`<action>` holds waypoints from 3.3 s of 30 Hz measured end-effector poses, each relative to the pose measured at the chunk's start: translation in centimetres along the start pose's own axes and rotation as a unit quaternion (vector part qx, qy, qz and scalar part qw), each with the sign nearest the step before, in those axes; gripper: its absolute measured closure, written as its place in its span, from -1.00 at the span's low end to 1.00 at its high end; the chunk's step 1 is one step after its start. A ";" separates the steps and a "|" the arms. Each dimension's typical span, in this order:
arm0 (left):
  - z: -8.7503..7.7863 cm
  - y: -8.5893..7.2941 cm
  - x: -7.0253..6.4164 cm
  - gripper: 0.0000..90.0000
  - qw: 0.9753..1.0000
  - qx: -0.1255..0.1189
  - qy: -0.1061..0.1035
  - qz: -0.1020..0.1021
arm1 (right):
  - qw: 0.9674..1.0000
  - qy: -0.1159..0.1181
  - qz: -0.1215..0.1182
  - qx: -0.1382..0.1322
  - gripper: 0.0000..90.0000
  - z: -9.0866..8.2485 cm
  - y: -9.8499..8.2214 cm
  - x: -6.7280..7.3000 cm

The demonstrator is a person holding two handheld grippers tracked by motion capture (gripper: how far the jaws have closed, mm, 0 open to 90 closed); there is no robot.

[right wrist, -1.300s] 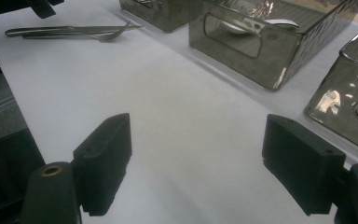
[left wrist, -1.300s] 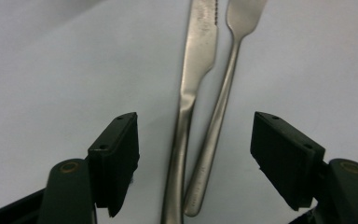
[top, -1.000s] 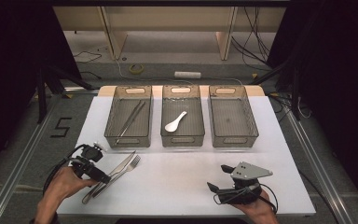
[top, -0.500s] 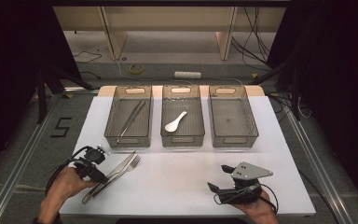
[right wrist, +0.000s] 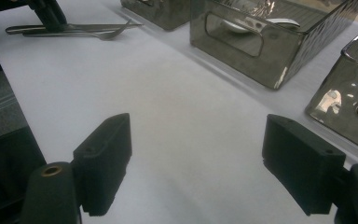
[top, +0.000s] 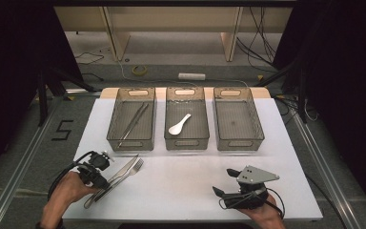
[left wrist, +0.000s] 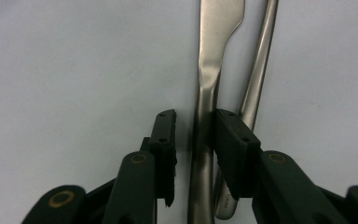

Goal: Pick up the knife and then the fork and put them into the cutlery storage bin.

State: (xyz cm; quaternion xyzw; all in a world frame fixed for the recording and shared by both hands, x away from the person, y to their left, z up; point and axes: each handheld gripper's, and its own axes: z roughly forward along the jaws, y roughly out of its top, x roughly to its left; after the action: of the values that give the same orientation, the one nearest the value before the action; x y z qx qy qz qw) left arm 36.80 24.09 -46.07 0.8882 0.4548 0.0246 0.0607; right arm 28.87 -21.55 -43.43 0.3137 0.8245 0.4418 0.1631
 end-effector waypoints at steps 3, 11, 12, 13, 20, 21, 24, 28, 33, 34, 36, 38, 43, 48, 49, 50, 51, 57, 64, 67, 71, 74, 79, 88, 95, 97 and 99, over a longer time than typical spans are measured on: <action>0.0 -0.1 0.0 0.57 1.000 0.003 -0.001 0.002 | 1.000 0.000 0.000 0.000 -0.45 0.0 0.0 0.0; 0.0 -0.1 -0.2 0.69 1.000 0.001 -0.002 0.010 | 1.000 0.000 -0.001 0.000 -0.45 0.0 0.0 0.0; 0.0 -0.1 -0.2 0.71 1.000 -0.001 -0.003 0.011 | 1.000 0.000 -0.001 0.000 -0.45 0.0 0.0 0.0; 0.0 -0.1 -0.2 0.72 1.000 -0.002 -0.003 0.013 | 1.000 0.000 -0.001 0.000 -0.45 0.0 0.0 0.0; 0.1 -0.1 -0.3 0.75 1.000 -0.005 -0.003 0.023 | 1.000 0.000 -0.002 0.001 -0.45 0.0 0.0 0.1; 0.1 -0.2 -0.3 0.75 1.000 -0.006 -0.003 0.023 | 1.000 0.000 -0.003 0.001 -0.45 0.0 0.0 0.1; 0.1 -0.2 -0.2 0.76 1.000 -0.010 -0.006 0.022 | 1.000 0.000 -0.003 0.001 -0.45 0.0 0.0 0.1; 0.0 -0.3 -0.1 0.77 1.000 -0.010 -0.007 0.026 | 1.000 -0.001 -0.002 0.000 -0.44 -0.1 0.0 0.0; -0.3 -0.5 0.2 0.77 1.000 -0.013 -0.002 0.018 | 1.000 -0.003 -0.001 0.000 -0.44 -0.2 0.0 0.0; -0.3 -0.6 0.3 0.77 1.000 -0.019 -0.003 0.013 | 1.000 -0.003 -0.001 -0.001 -0.44 -0.2 0.0 0.0; -0.5 -0.8 0.6 0.77 1.000 -0.023 -0.008 0.005 | 1.000 -0.003 -0.001 -0.002 -0.44 -0.2 0.0 0.0; -0.7 -0.9 0.7 0.77 1.000 -0.025 -0.008 0.004 | 1.000 -0.003 -0.001 0.000 -0.44 -0.2 0.0 0.0; -1.2 -1.0 0.4 0.77 1.000 -0.020 -0.016 0.008 | 1.000 -0.002 -0.002 0.000 -0.44 -0.1 0.0 0.0; -2.1 -0.8 0.0 0.77 0.999 -0.029 -0.016 0.014 | 1.000 -0.003 -0.001 0.000 -0.44 -0.2 0.0 0.0; -2.3 -0.8 -0.1 0.77 0.999 -0.029 -0.017 0.019 | 1.000 -0.002 -0.001 0.000 -0.44 -0.2 0.0 0.0; -2.4 -0.8 -0.2 0.77 0.999 -0.032 -0.018 0.019 | 1.000 -0.003 0.000 -0.001 -0.44 -0.2 0.0 -0.1; -2.6 -0.7 -0.3 0.77 0.999 -0.035 -0.018 0.018 | 1.000 -0.002 -0.001 -0.001 -0.44 -0.2 0.0 -0.1; -3.4 -0.3 -1.4 0.77 0.998 -0.045 -0.038 0.032 | 1.000 -0.002 -0.001 -0.001 -0.44 -0.1 0.0 0.0; -4.9 0.7 -3.2 0.77 0.994 -0.064 -0.068 0.054 | 1.000 0.000 0.001 -0.004 -0.44 -0.2 0.0 0.1; -5.1 1.4 -4.2 0.77 0.993 -0.065 -0.077 0.068 | 1.000 0.007 -0.003 -0.010 -0.44 -0.1 0.2 0.4; -5.0 2.7 -5.9 0.77 0.988 -0.059 -0.101 0.096 | 0.999 0.018 -0.021 -0.022 -0.44 0.0 0.8 1.3; -4.8 3.9 -7.2 0.77 0.987 -0.051 -0.104 0.114 | 0.998 0.027 -0.043 -0.032 -0.44 0.0 1.3 2.1; -4.3 6.1 -9.3 0.77 0.981 -0.038 -0.115 0.149 | 0.995 0.035 -0.089 -0.032 -0.43 0.1 1.9 3.6; -3.8 8.8 -12.3 0.77 0.975 -0.025 -0.114 0.187 | 0.983 0.015 -0.184 -0.009 -0.39 1.5 2.5 5.3; -3.5 10.2 -14.1 0.77 0.970 -0.015 -0.114 0.214 | 0.966 0.000 -0.258 0.019 -0.36 3.5 2.6 6.7; -3.3 10.4 -14.6 0.77 0.968 -0.007 -0.114 0.224 | 0.961 0.001 -0.274 0.022 -0.33 4.0 2.6 7.0; -3.2 10.6 -15.0 0.77 0.967 -0.008 -0.116 0.227 | 0.956 -0.010 -0.292 0.028 -0.31 4.5 2.7 7.2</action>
State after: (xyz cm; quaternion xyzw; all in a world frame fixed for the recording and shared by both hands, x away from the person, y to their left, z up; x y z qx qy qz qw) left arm 36.22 6.05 -41.33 0.9644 0.2310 -0.0614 0.1129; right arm 26.93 -12.87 -43.69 0.0677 0.8905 0.3486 0.2843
